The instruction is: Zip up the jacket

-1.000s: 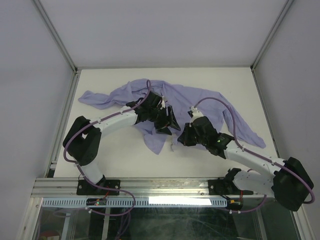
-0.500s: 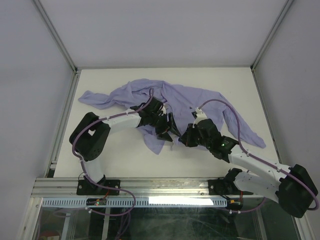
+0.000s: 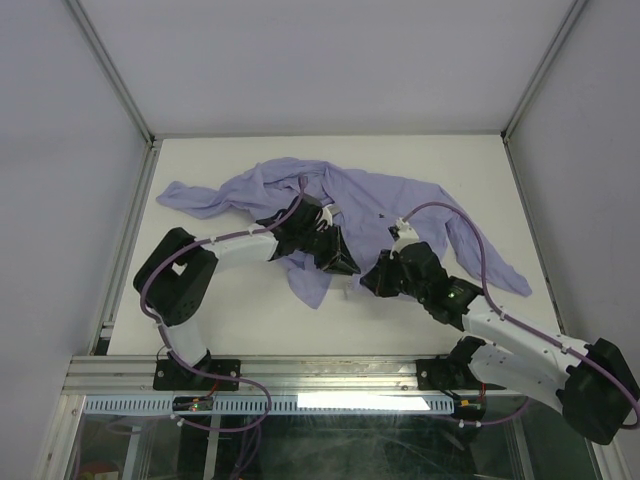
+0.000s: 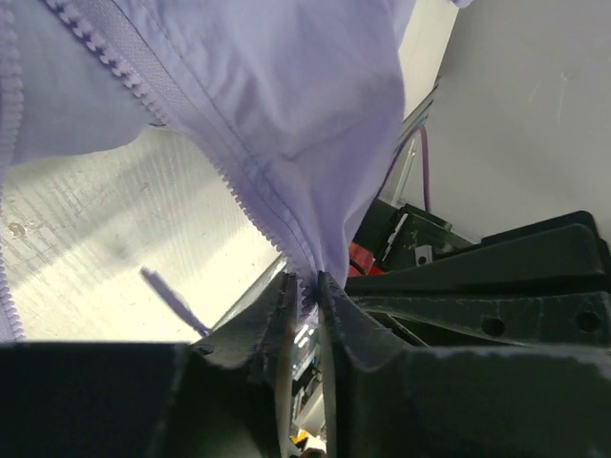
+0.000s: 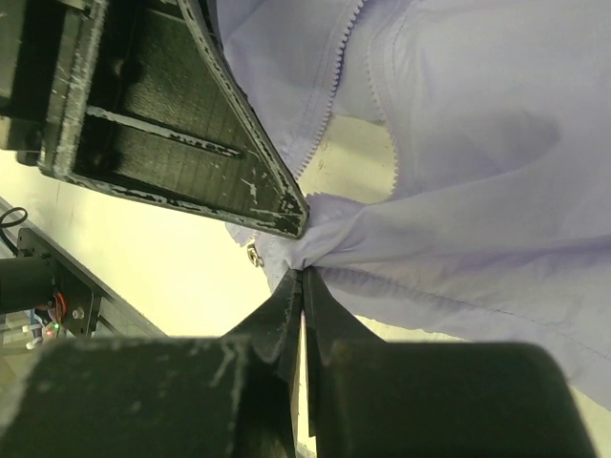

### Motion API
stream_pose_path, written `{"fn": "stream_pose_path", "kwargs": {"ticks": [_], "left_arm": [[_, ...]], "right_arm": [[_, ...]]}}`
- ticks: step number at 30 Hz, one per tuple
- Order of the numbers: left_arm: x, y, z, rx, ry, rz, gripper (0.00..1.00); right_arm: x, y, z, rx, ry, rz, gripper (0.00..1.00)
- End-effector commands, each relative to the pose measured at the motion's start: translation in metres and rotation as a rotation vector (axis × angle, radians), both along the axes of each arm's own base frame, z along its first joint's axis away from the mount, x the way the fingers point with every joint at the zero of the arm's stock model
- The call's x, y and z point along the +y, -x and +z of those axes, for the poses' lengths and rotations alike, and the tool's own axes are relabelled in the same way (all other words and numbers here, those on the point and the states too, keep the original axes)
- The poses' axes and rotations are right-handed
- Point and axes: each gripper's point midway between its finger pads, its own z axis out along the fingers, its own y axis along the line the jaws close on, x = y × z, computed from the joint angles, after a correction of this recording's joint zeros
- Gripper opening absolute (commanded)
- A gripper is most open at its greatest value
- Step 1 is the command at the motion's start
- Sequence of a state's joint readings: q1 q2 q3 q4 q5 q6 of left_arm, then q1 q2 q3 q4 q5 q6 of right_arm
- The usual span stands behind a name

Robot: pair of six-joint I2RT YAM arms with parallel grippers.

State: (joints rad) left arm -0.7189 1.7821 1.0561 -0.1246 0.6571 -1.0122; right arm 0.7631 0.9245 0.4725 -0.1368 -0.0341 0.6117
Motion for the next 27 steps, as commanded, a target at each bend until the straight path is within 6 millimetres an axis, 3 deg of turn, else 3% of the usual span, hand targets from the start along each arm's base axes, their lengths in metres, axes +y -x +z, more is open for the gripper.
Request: {"fn": "stream_pose_path", "kwargs": {"ticks": [1, 4, 8, 11, 15, 19, 27], "left_arm": [[-0.006, -0.002, 0.040, -0.094, 0.117, -0.015, 0.13], [-0.004, 0.000, 0.041, -0.101, 0.120, -0.016, 0.01], [-0.001, -0.001, 0.045, -0.131, 0.122, -0.003, 0.00], [0.000, 0.001, 0.047, -0.138, 0.130, 0.001, 0.00], [0.000, 0.002, 0.053, -0.137, 0.166, 0.020, 0.00], [0.002, 0.004, 0.062, -0.141, 0.206, 0.047, 0.00], [0.005, 0.010, 0.074, -0.128, 0.268, 0.076, 0.00]], "right_arm": [[-0.001, -0.002, 0.006, -0.020, -0.021, -0.020, 0.00], [-0.003, -0.001, 0.004, -0.015, -0.014, -0.023, 0.00], [-0.004, 0.001, 0.007, -0.026, -0.031, -0.019, 0.00], [0.001, 0.003, 0.016, -0.045, -0.078, 0.003, 0.11], [0.011, 0.007, 0.027, -0.074, -0.174, 0.044, 0.37], [0.020, 0.010, 0.039, -0.108, -0.272, 0.075, 0.49], [0.024, 0.007, 0.051, -0.189, -0.402, 0.091, 0.54]]}}
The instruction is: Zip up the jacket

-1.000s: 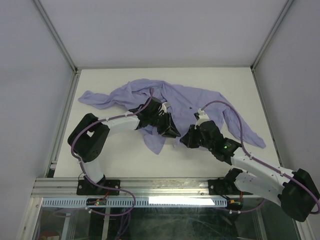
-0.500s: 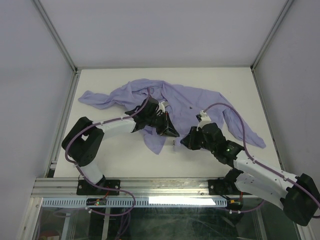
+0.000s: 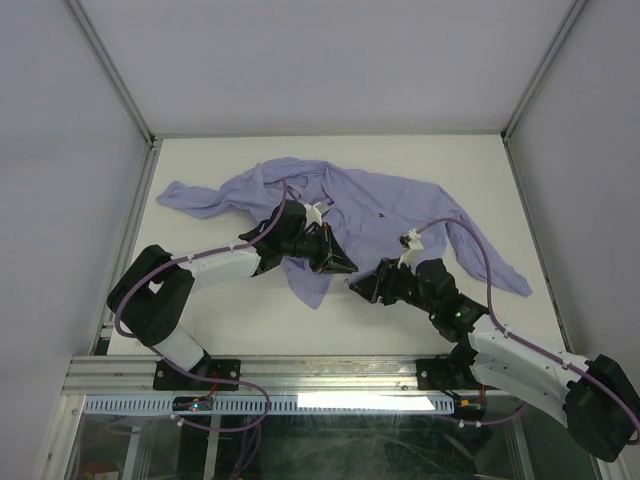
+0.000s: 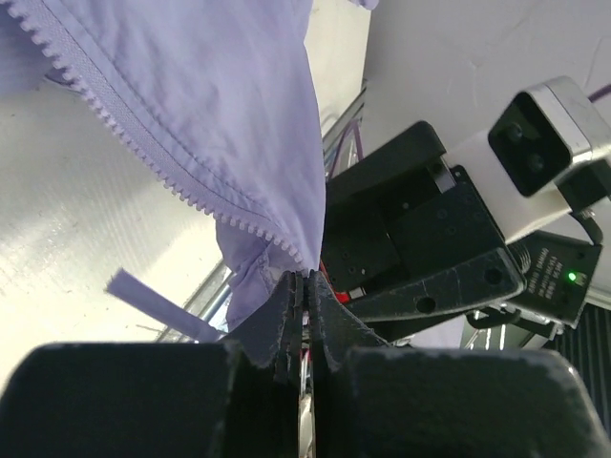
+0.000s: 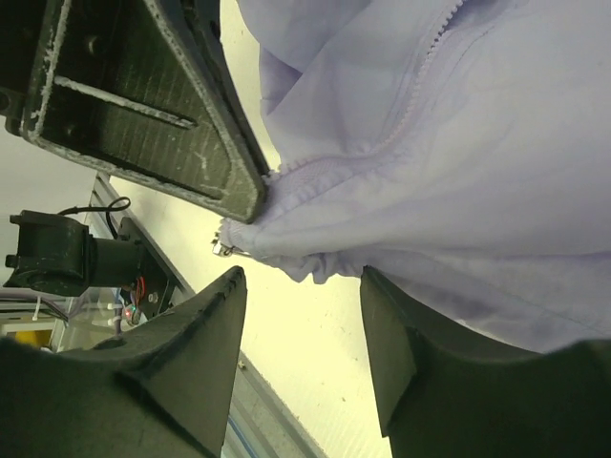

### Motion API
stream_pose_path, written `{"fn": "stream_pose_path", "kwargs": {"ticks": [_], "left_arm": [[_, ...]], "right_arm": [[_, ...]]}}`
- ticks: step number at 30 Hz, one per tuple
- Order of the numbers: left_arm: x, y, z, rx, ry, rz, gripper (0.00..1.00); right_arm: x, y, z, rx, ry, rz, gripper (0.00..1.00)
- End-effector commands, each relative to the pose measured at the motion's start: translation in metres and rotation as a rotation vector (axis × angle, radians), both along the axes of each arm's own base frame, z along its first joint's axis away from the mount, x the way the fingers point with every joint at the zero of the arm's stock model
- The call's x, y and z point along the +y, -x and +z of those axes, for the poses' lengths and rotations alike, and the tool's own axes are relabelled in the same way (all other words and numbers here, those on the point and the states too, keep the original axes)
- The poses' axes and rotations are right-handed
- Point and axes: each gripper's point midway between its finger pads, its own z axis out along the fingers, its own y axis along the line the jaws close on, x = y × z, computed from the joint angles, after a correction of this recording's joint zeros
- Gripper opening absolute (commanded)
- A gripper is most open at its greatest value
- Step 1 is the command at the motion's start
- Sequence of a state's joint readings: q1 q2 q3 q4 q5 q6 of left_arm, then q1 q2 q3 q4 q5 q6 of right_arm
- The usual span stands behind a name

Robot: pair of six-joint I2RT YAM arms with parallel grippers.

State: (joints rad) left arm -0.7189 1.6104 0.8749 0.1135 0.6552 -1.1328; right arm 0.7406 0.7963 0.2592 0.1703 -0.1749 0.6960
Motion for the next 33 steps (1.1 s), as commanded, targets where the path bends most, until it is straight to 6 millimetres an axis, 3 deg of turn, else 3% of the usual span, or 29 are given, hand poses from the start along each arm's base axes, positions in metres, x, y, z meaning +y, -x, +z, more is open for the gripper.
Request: {"fn": "stream_pose_path", "kwargs": {"ticks": [1, 10, 18, 26, 33], "left_arm": [[-0.003, -0.001, 0.037, -0.058, 0.122, 0.021, 0.00], [-0.001, 0.003, 0.039, -0.025, 0.150, 0.033, 0.00], [-0.001, 0.005, 0.041, -0.010, 0.162, 0.026, 0.00], [-0.001, 0.005, 0.041, -0.003, 0.165, 0.031, 0.00], [0.010, 0.000, 0.033, -0.001, 0.143, 0.071, 0.00]], "right_arm": [[0.012, -0.010, 0.042, -0.131, -0.158, 0.015, 0.55], [0.003, -0.016, 0.044, -0.198, -0.200, -0.026, 0.65], [0.014, -0.009, 0.057, -0.244, -0.253, 0.066, 0.66], [0.025, 0.001, 0.067, -0.242, -0.305, 0.174, 0.51], [0.022, 0.008, 0.069, -0.231, -0.336, 0.181, 0.40]]}}
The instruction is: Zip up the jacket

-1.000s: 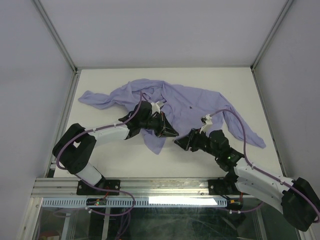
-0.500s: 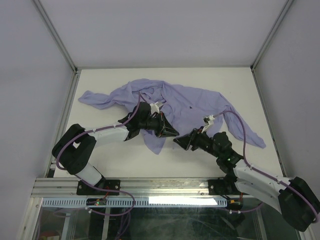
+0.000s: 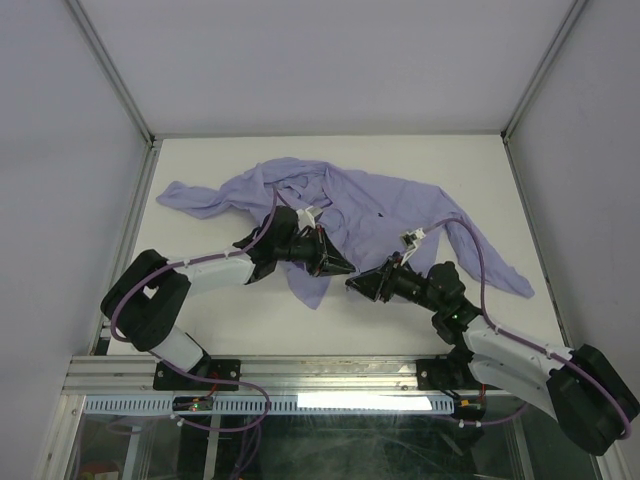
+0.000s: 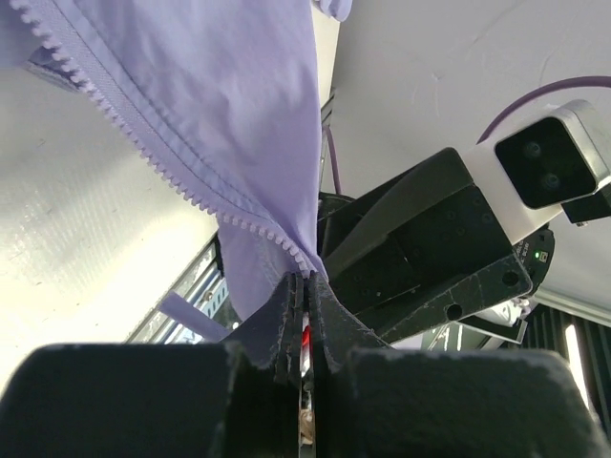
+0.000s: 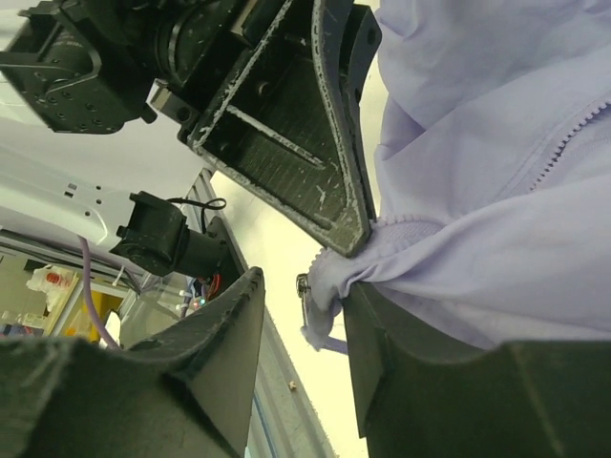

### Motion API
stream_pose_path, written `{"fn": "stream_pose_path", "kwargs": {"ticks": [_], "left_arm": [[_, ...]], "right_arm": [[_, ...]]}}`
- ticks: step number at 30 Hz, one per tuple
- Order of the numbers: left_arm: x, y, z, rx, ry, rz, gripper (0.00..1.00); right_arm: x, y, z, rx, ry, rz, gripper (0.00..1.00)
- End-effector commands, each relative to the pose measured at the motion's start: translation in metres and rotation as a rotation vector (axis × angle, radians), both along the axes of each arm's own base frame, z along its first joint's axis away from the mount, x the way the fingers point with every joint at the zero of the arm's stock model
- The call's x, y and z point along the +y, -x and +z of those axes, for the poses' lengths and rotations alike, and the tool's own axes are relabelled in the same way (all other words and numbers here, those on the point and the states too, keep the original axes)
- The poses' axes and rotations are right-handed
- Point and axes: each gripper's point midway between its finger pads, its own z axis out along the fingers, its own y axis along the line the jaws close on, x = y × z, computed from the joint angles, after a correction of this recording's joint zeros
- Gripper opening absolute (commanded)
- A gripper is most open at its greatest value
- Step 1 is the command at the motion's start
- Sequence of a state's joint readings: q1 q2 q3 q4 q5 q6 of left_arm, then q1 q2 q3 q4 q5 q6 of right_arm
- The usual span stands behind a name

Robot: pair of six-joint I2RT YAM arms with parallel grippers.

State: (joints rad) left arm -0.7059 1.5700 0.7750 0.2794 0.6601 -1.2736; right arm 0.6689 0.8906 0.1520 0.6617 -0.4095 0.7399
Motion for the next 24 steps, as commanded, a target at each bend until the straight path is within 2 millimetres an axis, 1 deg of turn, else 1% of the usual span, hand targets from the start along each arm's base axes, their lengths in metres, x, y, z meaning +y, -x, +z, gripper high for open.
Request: {"fn": "stream_pose_path", "kwargs": {"ticks": [1, 3, 4, 7, 10, 14, 16, 21, 24], "left_arm": [[0.005, -0.002, 0.022, -0.052, 0.050, 0.014, 0.00], [0.005, -0.002, 0.021, -0.049, 0.048, 0.015, 0.00], [0.005, -0.002, 0.020, -0.047, 0.046, 0.016, 0.00], [0.005, -0.003, 0.021, -0.052, 0.046, 0.021, 0.00], [0.005, -0.004, 0.024, -0.061, 0.047, 0.023, 0.00], [0.006, -0.005, 0.026, -0.072, 0.043, 0.028, 0.00], [0.006, -0.005, 0.027, -0.082, 0.038, 0.026, 0.00], [0.007, -0.006, 0.031, -0.114, 0.023, 0.027, 0.00], [0.005, -0.006, 0.034, -0.134, 0.006, 0.023, 0.00]], "right_arm": [[0.001, 0.005, 0.031, -0.078, -0.091, 0.031, 0.38], [0.001, 0.006, 0.032, -0.079, -0.091, 0.034, 0.36], [0.002, 0.006, 0.032, -0.078, -0.090, 0.035, 0.33], [0.002, 0.007, 0.028, -0.067, -0.079, 0.042, 0.30], [0.001, 0.005, 0.022, -0.047, -0.061, 0.033, 0.28], [0.001, 0.006, 0.017, -0.024, -0.044, 0.032, 0.28], [0.000, 0.000, 0.014, -0.027, -0.024, 0.004, 0.15], [0.001, -0.003, 0.012, -0.026, -0.007, 0.007, 0.14], [0.003, -0.004, 0.013, -0.031, -0.008, 0.009, 0.15]]}}
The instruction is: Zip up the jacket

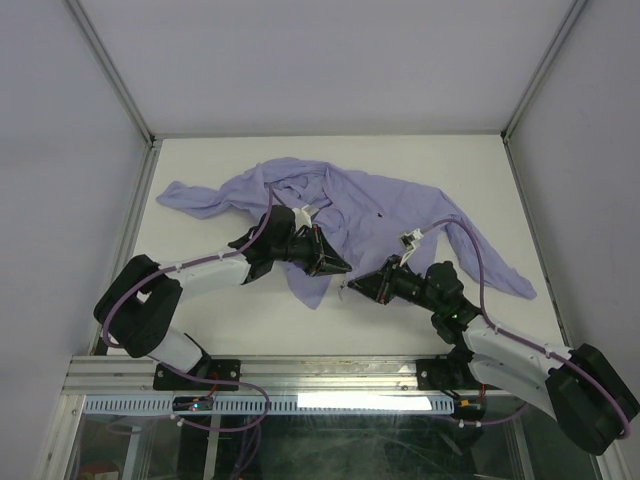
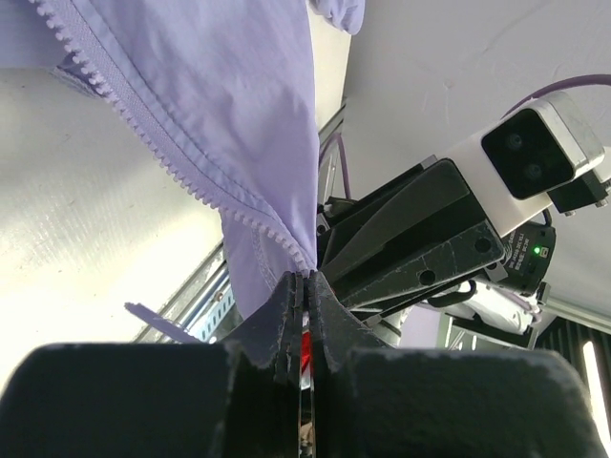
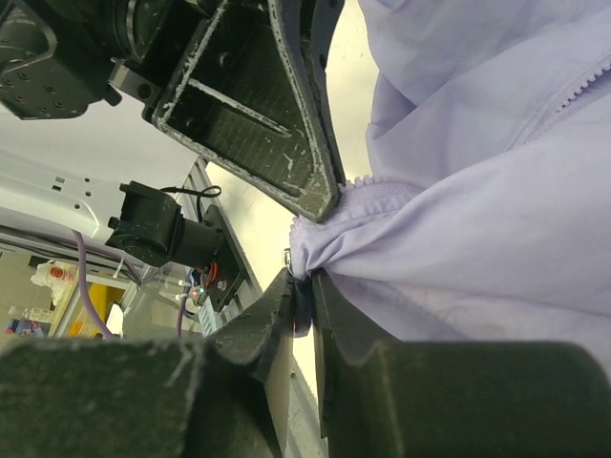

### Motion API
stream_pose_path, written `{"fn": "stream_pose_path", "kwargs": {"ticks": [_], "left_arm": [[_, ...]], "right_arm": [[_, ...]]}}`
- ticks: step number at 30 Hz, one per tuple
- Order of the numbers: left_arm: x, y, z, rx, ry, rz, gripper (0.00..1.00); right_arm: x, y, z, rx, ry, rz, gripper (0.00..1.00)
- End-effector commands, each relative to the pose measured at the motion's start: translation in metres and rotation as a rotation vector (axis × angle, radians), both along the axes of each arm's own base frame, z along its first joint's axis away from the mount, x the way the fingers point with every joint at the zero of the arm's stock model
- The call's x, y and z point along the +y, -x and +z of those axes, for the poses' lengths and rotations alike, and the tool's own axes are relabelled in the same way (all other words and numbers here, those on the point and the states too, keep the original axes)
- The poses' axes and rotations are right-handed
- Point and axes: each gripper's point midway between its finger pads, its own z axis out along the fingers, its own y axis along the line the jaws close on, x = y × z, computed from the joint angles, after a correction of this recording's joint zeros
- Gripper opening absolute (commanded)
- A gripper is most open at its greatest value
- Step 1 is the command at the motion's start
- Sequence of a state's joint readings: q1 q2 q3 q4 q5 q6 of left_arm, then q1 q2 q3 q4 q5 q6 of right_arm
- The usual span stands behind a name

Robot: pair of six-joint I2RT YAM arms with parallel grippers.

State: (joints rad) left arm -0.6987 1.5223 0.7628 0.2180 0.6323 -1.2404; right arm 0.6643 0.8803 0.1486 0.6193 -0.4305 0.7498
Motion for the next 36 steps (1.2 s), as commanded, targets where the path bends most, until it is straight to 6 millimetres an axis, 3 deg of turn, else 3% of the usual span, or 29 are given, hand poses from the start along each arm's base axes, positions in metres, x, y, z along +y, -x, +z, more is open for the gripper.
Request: {"fn": "stream_pose_path", "kwargs": {"ticks": [1, 6, 11, 15, 20, 28, 36], "left_arm": [[-0.004, -0.007, 0.034, -0.120, 0.031, -0.001, 0.00], [-0.004, -0.007, 0.037, -0.145, 0.018, -0.007, 0.02], [0.002, -0.010, 0.037, -0.198, -0.045, 0.000, 0.27], [0.013, -0.008, 0.048, -0.296, -0.074, 0.004, 0.48], [0.022, -0.001, 0.050, -0.393, -0.089, -0.029, 0.61], [0.022, 0.005, 0.046, -0.584, -0.084, -0.139, 0.64], [0.014, 0.025, 0.051, -0.660, 0.010, -0.234, 0.58]], "right_arm": [[0.005, -0.010, 0.022, -0.074, -0.025, -0.003, 0.15], [0.009, -0.012, 0.027, -0.084, -0.031, 0.010, 0.00], [0.009, -0.020, 0.044, -0.125, -0.061, -0.021, 0.00], [0.005, -0.025, 0.059, -0.217, -0.090, -0.057, 0.00], [0.001, -0.029, 0.064, -0.255, -0.091, -0.084, 0.00], [0.003, -0.028, 0.065, -0.249, -0.104, -0.073, 0.00], [0.002, -0.031, 0.070, -0.256, -0.122, -0.094, 0.00]]}}
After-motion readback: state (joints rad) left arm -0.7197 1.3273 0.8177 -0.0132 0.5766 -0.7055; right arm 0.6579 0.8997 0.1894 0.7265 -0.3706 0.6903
